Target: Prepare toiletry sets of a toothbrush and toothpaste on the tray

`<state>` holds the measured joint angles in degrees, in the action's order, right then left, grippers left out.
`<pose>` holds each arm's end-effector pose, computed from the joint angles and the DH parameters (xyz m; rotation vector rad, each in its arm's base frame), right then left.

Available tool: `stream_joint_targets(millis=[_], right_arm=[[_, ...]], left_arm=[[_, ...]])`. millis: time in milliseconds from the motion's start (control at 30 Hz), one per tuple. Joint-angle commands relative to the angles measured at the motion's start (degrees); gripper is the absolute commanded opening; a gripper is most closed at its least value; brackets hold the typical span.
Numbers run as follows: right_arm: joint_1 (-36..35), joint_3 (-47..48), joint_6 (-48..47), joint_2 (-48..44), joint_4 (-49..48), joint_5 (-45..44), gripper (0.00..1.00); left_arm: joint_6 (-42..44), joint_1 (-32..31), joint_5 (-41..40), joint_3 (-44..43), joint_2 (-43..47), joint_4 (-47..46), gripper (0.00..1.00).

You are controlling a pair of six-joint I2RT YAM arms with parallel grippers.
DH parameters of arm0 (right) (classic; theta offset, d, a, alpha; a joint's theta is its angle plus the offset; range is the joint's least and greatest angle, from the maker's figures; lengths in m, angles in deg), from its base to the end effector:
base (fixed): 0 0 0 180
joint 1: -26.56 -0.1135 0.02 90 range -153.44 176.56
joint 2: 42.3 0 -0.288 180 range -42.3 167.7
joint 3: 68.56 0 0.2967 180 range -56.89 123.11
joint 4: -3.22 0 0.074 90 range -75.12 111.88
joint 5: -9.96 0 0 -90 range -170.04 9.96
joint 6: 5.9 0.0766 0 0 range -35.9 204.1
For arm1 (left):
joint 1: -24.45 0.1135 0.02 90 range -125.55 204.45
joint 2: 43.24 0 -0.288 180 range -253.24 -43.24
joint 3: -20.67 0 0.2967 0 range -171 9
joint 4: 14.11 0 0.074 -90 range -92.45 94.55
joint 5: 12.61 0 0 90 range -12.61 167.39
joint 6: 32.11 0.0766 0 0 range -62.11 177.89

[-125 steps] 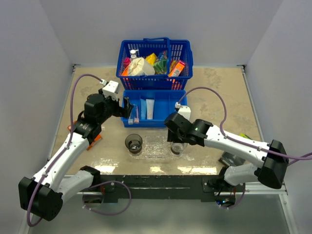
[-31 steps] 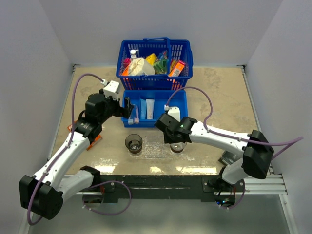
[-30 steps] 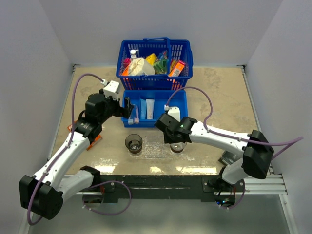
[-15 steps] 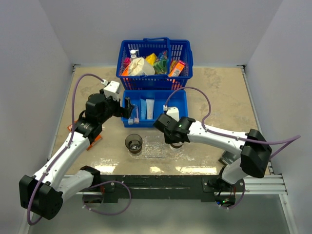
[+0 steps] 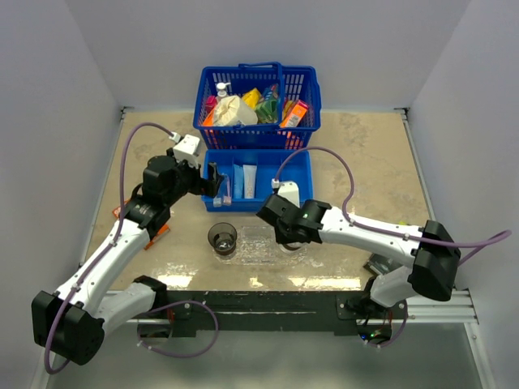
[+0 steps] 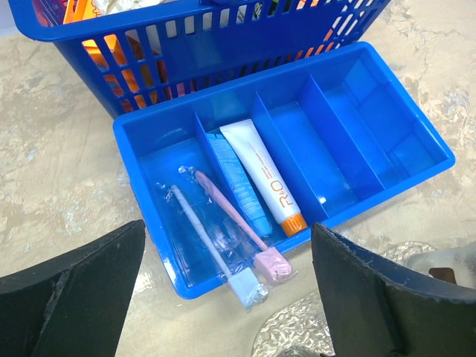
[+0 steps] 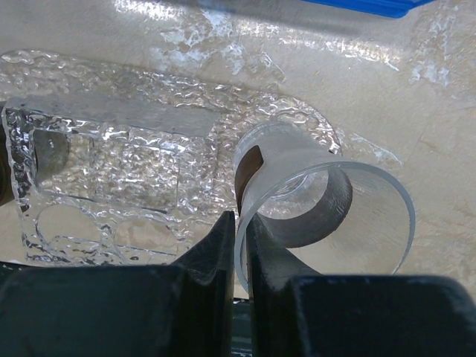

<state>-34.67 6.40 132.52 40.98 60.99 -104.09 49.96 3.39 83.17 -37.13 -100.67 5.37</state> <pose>0.1901 0.2814 0.2250 -0.1709 2.5582 0.1290 0.2805 -0.1163 0.3089 0.2889 1.9050 -0.4372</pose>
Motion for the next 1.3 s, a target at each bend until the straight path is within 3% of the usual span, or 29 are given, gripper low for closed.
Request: stream_joint_targets(millis=[0, 567, 900, 1267], right_arm=[[-1.1, -0.5, 2.4, -0.7, 0.6, 0.4, 0.02], [-4.5, 3.6, 3.9, 4.1, 5.8, -2.8, 0.02], [-4.7, 5.2, 4.6, 1.0, 7.0, -3.5, 0.36], [-2.4, 6.2, 1.5, -6.2, 6.6, -3.5, 0.57]], left_arm=[[-0.3, -0.5, 0.4, -0.3, 0.7, -1.7, 0.96], [-0.2, -0.6, 0.2, -0.2, 0.5, -1.7, 0.96], [-0.1, -0.7, -0.1, -0.2, 0.6, -1.7, 0.96], [0.0, -0.7, -0.6, -0.2, 0.4, -1.6, 0.96]])
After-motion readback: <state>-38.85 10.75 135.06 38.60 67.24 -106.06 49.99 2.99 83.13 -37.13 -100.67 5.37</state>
